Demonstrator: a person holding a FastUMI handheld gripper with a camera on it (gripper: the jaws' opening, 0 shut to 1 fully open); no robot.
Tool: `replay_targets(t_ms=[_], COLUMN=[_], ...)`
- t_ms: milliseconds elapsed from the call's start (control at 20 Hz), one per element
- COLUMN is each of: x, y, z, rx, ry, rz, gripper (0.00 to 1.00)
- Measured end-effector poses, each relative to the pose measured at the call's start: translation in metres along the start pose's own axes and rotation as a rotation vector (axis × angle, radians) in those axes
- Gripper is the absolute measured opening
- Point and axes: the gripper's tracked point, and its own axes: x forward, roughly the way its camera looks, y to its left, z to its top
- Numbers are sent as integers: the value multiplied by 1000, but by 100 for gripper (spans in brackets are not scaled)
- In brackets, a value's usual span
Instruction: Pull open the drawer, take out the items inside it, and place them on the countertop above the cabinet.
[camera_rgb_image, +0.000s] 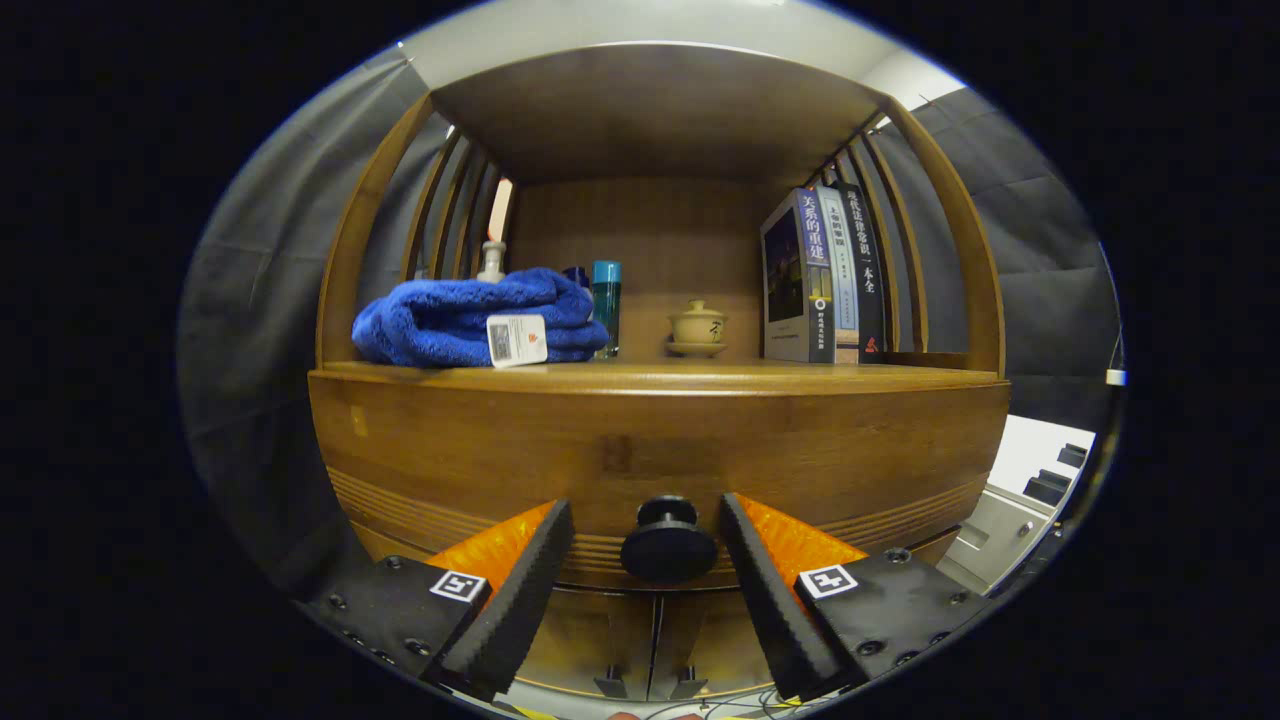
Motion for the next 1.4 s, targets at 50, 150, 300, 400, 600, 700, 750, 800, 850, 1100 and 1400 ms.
replay_targets(t_ms=[50,150,300,400,600,700,750,800,850,1100,1400], x=[0,0,0,3,0,-2,-5,-7,-12,-43,-92], y=[2,-1,-8,-9,-9,-9,-9,-9,-9,-9,1], z=[-1,-4,-5,-7,-9,-9,-9,-10,-10,-17,-48], rx=[0,19,17,31,11,10,8,5,1,-12,-56], ry=[1,10,24,37,68,77,81,86,91,151,214], rz=[-3,-18,-46,-46,-64,-59,-56,-54,-53,-75,-56], gripper=[96,88,71,59,42,42,42,42,42,42,18])
